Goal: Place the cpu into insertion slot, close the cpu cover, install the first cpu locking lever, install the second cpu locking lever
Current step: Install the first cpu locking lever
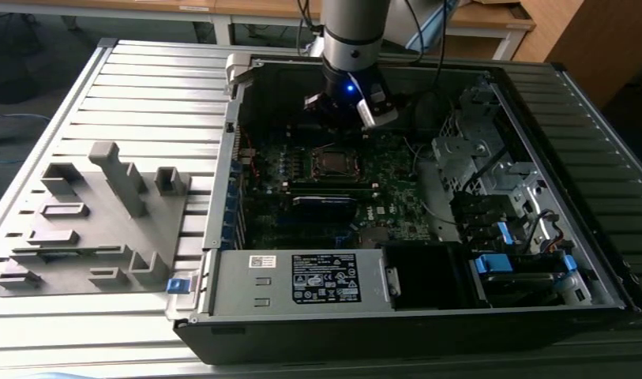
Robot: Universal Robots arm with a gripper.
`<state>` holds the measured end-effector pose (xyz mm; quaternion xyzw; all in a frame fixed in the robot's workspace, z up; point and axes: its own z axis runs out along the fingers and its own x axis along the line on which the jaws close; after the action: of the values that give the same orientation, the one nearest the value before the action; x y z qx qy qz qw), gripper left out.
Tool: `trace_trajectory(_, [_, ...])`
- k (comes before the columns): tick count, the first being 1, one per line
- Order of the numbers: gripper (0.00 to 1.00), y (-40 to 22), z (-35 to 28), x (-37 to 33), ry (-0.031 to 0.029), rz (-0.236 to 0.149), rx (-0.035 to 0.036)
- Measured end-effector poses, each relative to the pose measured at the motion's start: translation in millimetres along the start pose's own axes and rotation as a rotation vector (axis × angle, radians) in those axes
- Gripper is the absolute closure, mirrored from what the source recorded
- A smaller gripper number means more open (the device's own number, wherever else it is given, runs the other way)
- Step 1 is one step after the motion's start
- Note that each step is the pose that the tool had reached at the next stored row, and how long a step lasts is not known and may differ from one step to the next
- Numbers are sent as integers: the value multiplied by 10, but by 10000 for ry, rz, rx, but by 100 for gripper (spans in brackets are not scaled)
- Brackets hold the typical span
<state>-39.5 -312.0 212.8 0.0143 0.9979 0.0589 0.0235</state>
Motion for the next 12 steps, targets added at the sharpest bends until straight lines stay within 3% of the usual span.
trace_trajectory(12, [89,75,26,-11,-3,10,-3])
